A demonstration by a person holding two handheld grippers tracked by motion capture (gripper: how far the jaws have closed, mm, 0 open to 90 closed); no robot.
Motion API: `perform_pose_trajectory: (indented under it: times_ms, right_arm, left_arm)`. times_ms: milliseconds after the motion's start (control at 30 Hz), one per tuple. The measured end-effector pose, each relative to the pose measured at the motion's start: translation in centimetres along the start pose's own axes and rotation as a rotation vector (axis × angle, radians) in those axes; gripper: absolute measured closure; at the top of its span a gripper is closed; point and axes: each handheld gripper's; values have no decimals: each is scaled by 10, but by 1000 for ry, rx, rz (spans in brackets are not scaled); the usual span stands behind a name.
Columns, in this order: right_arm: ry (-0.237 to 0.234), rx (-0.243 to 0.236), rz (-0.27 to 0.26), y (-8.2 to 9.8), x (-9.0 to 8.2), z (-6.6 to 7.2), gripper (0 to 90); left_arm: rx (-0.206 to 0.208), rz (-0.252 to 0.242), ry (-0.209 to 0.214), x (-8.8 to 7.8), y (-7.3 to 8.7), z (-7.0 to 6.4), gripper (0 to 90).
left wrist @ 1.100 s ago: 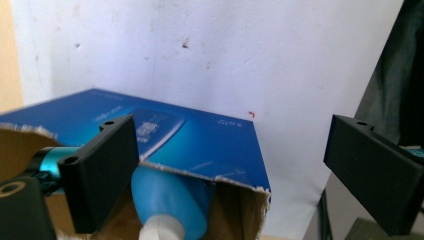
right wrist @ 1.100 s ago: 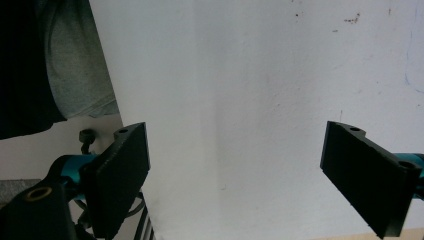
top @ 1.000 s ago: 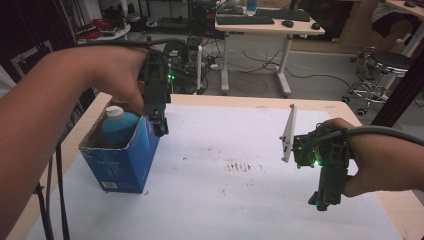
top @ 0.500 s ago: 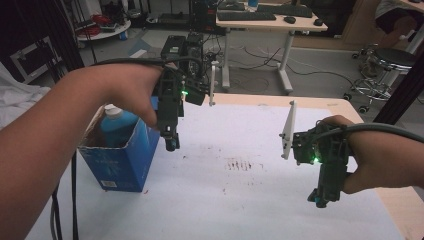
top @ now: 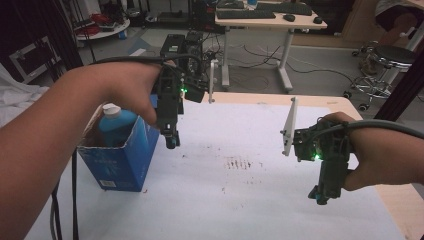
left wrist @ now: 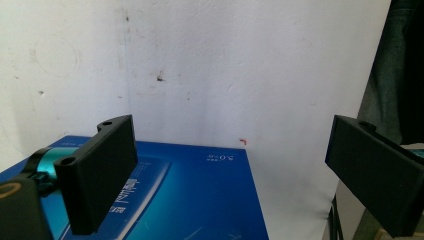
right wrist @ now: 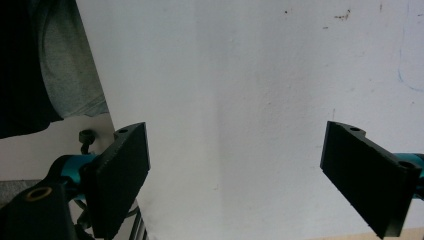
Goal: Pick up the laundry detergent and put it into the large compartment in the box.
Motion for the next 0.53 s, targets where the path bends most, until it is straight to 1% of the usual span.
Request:
perform_pose_trajectory:
  times_ms: [33,267,300,367,400,533]
  right_arm:
    - [0,0,2,0,0,0,115]
    - [3,-9,-2,-2,0,0,115]
    - [2,-1,2,-2,0,1,115]
    - [7,-7,-2,-2,0,1,115]
    - [8,-5,-3,-1,0,2,115]
    - [9,-2,-6,-1,-2,4,115]
  left_arm:
    - [-6,-4,2,0,0,0,65]
    - [-4,-3,0,0,1,-1,65]
    - [-8,-8,0,1,1,-1,65]
    - [-7,-9,2,1,1,-1,65]
    - [-11,-13,3,2,2,-2,65]
    - [-6,-8,7,5,2,-3,65]
Point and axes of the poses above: each handheld gripper's, and its own axes: x roughly forward along the jaws, y roughly out of its underside, z roughly to its left, and after that the axes turned 7 degrees about -x, right-handed
